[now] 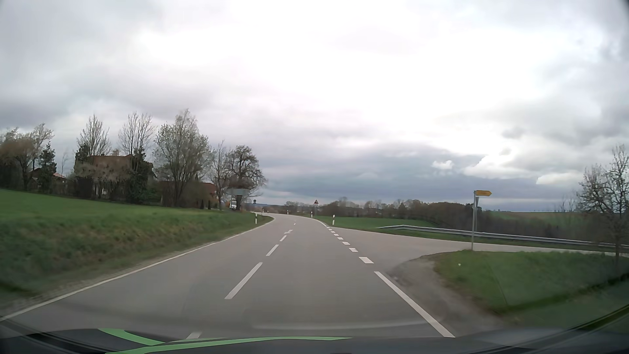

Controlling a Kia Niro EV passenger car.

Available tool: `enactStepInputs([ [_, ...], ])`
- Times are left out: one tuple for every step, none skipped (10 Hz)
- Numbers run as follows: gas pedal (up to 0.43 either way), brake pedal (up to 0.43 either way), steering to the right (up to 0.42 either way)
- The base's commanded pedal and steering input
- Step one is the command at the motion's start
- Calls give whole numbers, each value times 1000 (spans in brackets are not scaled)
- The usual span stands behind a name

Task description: Follow the waypoints while adhering to traffic rules and regulations

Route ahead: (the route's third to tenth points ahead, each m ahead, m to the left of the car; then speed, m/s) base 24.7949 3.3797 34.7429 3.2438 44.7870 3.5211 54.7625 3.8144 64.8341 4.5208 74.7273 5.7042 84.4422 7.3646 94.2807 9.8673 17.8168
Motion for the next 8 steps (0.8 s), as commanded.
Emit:
enactStepInputs([
  [118,0,2],
  [118,0,1],
  [118,0,2],
  [118,0,2],
  [118,0,2],
  [118,0,2],
  [118,0,1],
  [118,0,1],
])
